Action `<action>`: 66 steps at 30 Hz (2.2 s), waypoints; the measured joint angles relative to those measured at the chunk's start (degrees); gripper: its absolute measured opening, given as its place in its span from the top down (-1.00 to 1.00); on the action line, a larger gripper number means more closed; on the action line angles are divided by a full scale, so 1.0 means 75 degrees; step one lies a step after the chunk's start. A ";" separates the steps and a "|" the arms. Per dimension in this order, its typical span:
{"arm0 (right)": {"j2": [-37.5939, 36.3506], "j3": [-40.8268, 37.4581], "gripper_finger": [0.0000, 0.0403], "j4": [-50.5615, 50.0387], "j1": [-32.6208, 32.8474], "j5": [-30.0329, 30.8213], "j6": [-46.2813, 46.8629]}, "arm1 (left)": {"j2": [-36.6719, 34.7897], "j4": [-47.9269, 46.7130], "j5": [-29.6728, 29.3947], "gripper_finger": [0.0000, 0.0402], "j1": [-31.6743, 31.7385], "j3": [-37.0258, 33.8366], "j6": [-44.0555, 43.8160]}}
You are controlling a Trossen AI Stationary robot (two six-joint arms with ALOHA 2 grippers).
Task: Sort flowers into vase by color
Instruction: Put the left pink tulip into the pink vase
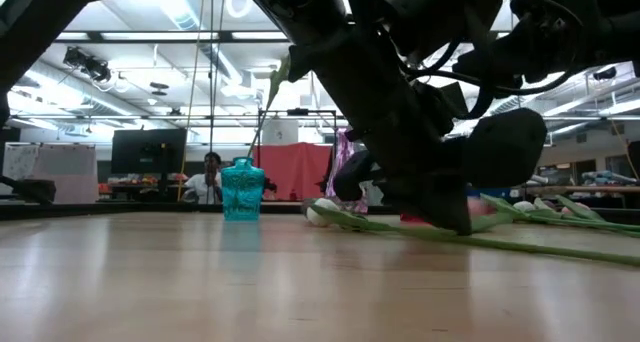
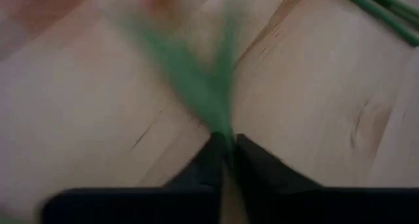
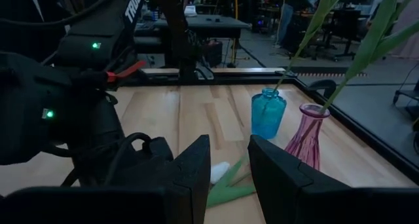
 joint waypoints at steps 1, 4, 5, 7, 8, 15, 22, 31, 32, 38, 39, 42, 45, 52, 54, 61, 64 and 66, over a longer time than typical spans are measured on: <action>0.0000 0.0000 0.41 0.0001 0.0000 -0.0001 0.0004 | 0.0000 -0.0061 0.0037 0.91 0.0000 0.0002 0.0068; -0.0057 0.0000 0.41 -0.0003 0.0000 -0.0006 0.0002 | -0.0048 -0.0265 0.0098 0.94 0.0001 0.0003 0.0109; -0.0106 0.0000 0.41 0.0005 0.0000 -0.0006 0.0005 | -0.0069 -0.0274 0.0109 0.94 0.0003 0.0002 0.0133; -0.0244 0.0000 0.41 -0.0008 0.0015 -0.0015 0.0005 | -0.0197 -0.0346 0.0114 0.95 0.0003 -0.0022 0.0368; -0.0320 0.0000 0.41 -0.0008 0.0030 -0.0047 0.0008 | -0.0290 -0.0396 0.0113 0.97 0.0001 -0.0043 0.0496; -0.1204 0.0000 0.41 -0.0659 0.0335 -0.0154 0.0010 | -0.1313 -0.1168 -0.0709 0.99 -0.0089 -0.0119 0.1318; -0.2127 0.0000 0.41 -0.1693 0.0553 -0.0044 0.0312 | -0.2162 -0.1230 -0.1227 1.00 -0.0125 -0.0645 0.1877; -0.2333 0.0000 0.41 -0.2476 0.0801 -0.0361 0.0821 | -0.4105 0.1381 -0.1678 1.00 -0.0166 -0.3540 0.2003; -0.2261 0.0000 0.41 -0.2486 0.0829 -0.0420 0.0861 | -0.4303 0.1974 -0.1690 1.00 -0.0166 -0.3958 0.2138; -0.1782 0.0000 0.41 -0.2406 0.0924 -0.0425 0.1064 | -0.5114 0.6041 -0.1608 1.00 -0.0166 -0.6182 0.3611; -0.1692 0.0000 0.41 -0.2390 0.0924 -0.0425 0.1138 | -0.5171 0.6749 -0.1546 1.00 -0.0165 -0.6444 0.3912; -0.1295 0.0000 0.41 -0.2213 0.0924 -0.0442 0.1337 | -0.5165 0.8637 -0.1166 1.00 -0.0166 -0.7133 0.4683; -0.0767 -0.0006 0.41 -0.1699 0.0924 -0.0438 0.1357 | -0.5138 0.9717 -0.0711 1.00 -0.0139 -0.7361 0.5009; 0.0759 0.0000 0.41 0.0762 0.0924 -0.0414 0.1081 | -0.4826 0.9684 0.0022 1.00 0.0006 -0.6890 0.5109; 0.1197 0.0000 0.41 0.1147 0.0924 -0.0437 0.0964 | -0.4569 0.9713 0.0119 1.00 0.0009 -0.6599 0.5173; 0.2365 0.0000 0.41 0.2740 0.0924 -0.0466 0.0717 | -0.3517 0.9735 0.0199 1.00 0.0015 -0.5607 0.5716; 0.2576 0.0023 0.41 0.2985 0.0909 -0.0411 0.0670 | -0.3291 0.9728 0.0266 1.00 0.0015 -0.5331 0.5773; 0.2707 0.0024 0.41 0.3244 0.0909 -0.0411 0.0587 | -0.3259 0.9724 0.0271 1.00 0.0015 -0.5262 0.5760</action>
